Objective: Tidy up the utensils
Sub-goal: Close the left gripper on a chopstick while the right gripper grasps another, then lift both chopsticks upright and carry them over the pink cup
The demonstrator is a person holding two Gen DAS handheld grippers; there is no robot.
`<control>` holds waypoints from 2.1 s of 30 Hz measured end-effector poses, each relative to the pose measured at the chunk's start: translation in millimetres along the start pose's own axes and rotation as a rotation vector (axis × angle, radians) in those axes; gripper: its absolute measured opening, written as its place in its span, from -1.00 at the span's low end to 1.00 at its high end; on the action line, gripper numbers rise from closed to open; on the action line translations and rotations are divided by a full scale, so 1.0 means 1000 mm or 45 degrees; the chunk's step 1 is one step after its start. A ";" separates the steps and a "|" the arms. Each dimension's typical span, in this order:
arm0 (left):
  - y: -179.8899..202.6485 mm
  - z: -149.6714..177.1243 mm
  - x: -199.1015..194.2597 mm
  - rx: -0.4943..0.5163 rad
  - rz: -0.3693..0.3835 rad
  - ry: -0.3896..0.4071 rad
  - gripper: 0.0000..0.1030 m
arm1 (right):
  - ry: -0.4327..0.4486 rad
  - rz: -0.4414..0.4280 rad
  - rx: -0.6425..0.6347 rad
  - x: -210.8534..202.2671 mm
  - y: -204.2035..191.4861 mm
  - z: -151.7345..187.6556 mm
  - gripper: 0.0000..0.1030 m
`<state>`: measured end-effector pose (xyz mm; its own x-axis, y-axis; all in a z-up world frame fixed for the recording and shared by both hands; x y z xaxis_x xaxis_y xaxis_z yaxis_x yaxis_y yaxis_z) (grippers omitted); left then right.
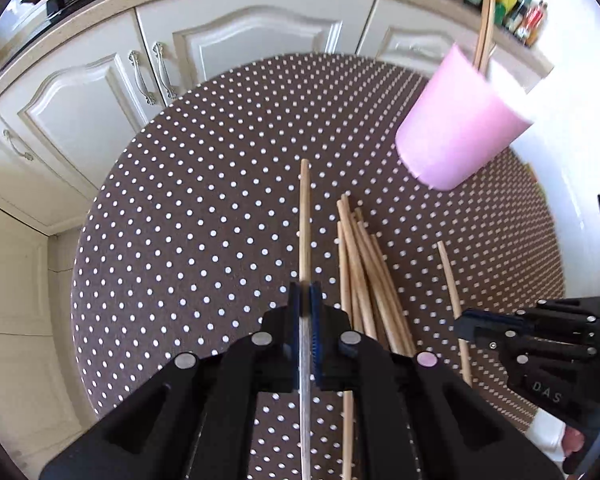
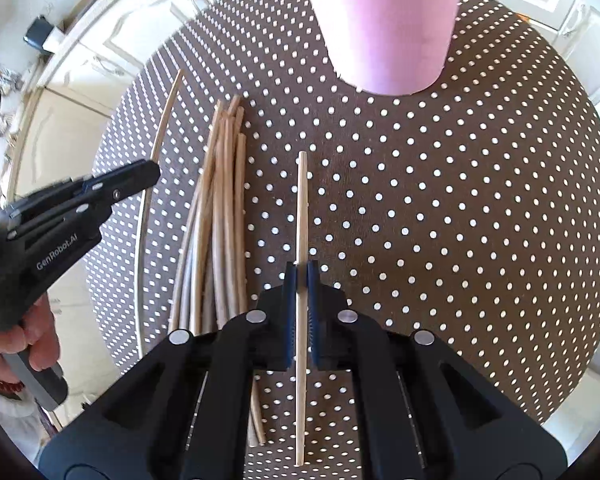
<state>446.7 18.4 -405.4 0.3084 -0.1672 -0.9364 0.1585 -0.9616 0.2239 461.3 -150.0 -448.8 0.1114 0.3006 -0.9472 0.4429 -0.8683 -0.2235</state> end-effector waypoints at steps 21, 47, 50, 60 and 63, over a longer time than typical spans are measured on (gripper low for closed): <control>0.053 0.010 -0.086 0.121 0.235 0.178 -0.90 | 0.366 -0.035 0.100 -0.129 0.060 0.044 -0.89; 0.165 -0.122 -0.147 0.124 0.494 0.649 -0.90 | 0.997 0.166 0.077 -0.264 0.062 -0.089 -0.89; 0.171 -0.131 -0.141 0.120 0.485 0.673 -0.90 | 1.027 0.183 0.084 -0.264 0.067 -0.097 -0.89; 0.176 -0.151 -0.126 0.084 0.434 0.753 -0.90 | 1.068 0.238 0.079 -0.247 0.076 -0.117 -0.89; 0.174 -0.154 -0.121 0.066 0.434 0.769 -0.90 | 1.063 0.248 0.078 -0.241 0.079 -0.119 -0.89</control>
<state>581.5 -95.5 -211.4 0.8033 -0.3257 -0.4987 -0.0803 -0.8888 0.4512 574.6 -243.9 -210.7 0.8094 0.3148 -0.4958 0.3014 -0.9472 -0.1094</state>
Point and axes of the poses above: each gripper's, at about its wrist camera, not at the fingertips, and x roughly the way its jaws point, y to its right, z to its underside, the point moved 3 cm from there along x, roughly the way its jaws point, and after that the axes turned 15 degrees about -x, right-handed, at the moved point
